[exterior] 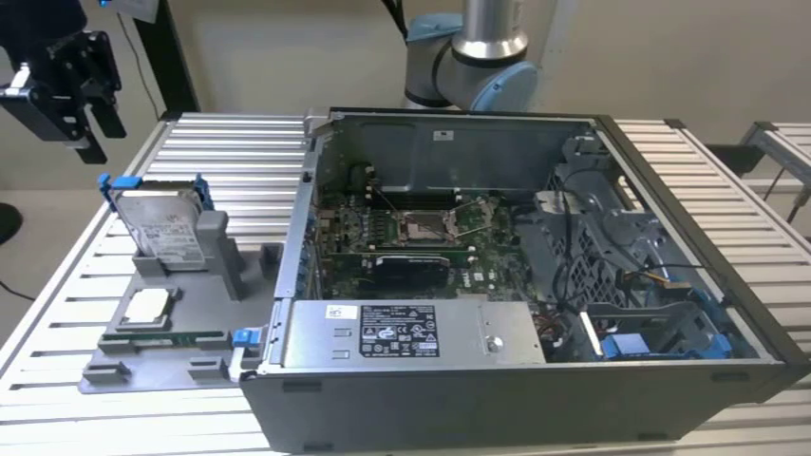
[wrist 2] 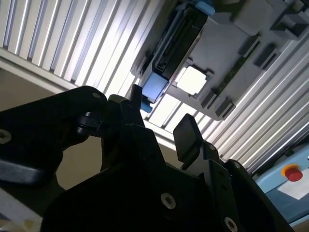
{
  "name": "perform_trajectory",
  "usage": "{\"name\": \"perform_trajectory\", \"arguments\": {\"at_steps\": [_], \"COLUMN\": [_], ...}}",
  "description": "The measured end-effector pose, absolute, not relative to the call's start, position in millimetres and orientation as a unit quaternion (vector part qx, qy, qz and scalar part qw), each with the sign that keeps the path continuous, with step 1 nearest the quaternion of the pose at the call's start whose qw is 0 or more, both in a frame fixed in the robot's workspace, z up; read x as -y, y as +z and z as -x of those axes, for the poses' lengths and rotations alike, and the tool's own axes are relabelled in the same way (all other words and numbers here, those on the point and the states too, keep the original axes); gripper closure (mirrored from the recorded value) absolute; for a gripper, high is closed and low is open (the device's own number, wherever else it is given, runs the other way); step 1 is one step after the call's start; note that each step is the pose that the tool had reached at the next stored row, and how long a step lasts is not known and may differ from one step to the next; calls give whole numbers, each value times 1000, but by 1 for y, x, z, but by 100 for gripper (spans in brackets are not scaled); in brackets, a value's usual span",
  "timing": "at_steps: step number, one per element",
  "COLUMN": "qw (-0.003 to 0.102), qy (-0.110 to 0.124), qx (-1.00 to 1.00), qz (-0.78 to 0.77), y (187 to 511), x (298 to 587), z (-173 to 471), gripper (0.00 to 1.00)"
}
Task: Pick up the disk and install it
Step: 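Pick up the disk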
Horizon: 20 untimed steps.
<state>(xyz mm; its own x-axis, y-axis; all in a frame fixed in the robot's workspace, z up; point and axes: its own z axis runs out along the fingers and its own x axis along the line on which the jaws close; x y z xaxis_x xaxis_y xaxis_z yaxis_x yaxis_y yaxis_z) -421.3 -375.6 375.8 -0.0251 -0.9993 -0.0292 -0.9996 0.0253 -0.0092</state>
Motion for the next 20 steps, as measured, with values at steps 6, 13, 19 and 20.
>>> {"name": "perform_trajectory", "arguments": {"at_steps": [6,13,19,20], "qw": [14,13,13,13], "qy": [7,6,6,6], "qx": [-716,-716,-716,-716], "qz": [698,698,698,698], "y": [365,352,341,339], "x": [375,375,374,373], "z": [420,419,419,419], "gripper": [0,0,0,0]}}
